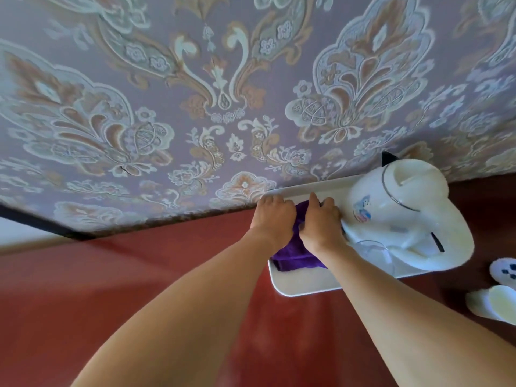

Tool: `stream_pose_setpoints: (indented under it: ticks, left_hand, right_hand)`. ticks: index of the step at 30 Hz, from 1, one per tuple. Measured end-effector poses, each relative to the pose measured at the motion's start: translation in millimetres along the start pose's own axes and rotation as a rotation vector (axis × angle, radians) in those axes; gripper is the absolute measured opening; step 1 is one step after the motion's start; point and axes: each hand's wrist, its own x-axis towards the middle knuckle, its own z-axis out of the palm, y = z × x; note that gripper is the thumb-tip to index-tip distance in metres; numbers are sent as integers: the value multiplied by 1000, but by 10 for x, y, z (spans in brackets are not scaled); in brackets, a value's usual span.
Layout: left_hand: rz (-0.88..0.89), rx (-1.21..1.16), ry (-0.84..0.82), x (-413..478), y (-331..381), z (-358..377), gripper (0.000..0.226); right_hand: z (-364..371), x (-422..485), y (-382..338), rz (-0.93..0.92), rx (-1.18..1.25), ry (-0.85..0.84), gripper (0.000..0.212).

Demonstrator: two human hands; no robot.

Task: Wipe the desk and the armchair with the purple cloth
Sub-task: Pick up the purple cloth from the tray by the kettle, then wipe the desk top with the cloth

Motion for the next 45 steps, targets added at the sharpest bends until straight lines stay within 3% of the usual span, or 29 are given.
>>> stream_pose_setpoints:
  ticks: [4, 9, 14, 16, 19, 22, 25, 31, 34, 37, 41, 45]
  left_hand:
    - [-13, -281, -1, -202, -66, -193, 23]
    - [20, -301, -5, -517, -186, -771, 23]
    - [-83, -257, 102, -1149, -459, -1594, 26]
    - [-172, -294, 192, -1482, -660, -1920, 29]
    - [-317, -464, 377, -2069, -1010, -2379, 30]
    - [-443, -580, 581, -2782, -1405, -2800, 23]
    - [-587, -728, 769, -3561, -1810, -3154, 24]
    - [-844, -856, 1149, -5133, -2589, -3574, 38]
    - [-939, -933, 1212, -5957, -2984, -3567, 44]
    - [-1063, -1083, 1142, -6753, -3396, -3433, 49]
    - [-1161, -1381, 975, -7665, -3849, -3171, 63]
    - [-1212, -1339, 1114, -8297, -4300, -2882, 57]
  right_hand:
    - [-211, -57, -50, -12, 223, 69, 42]
    - [-608, -357, -171, -222, 317, 173, 28]
    - [-1303, -792, -669, -413, 329, 242, 29]
    - [-1526, -955, -984, -468, 416, 223, 38]
    - [-1753, -1254, -1558, -571, 610, 126, 43]
    - [-1915, -1673, -2254, -675, 796, 55, 25]
    - [-1967, -2171, -2966, -778, 873, -24, 14]
    - [-1871, -3403, -4398, -987, 996, -171, 12]
    - [-1686, -4095, -5072, -1066, 1055, -325, 6]
    - [-1397, -4757, -5690, -1059, 1136, -490, 6]
    - [-858, -5511, -6391, -912, 1229, -770, 16]
    - [-342, -5971, -6894, -707, 1182, -1035, 41]
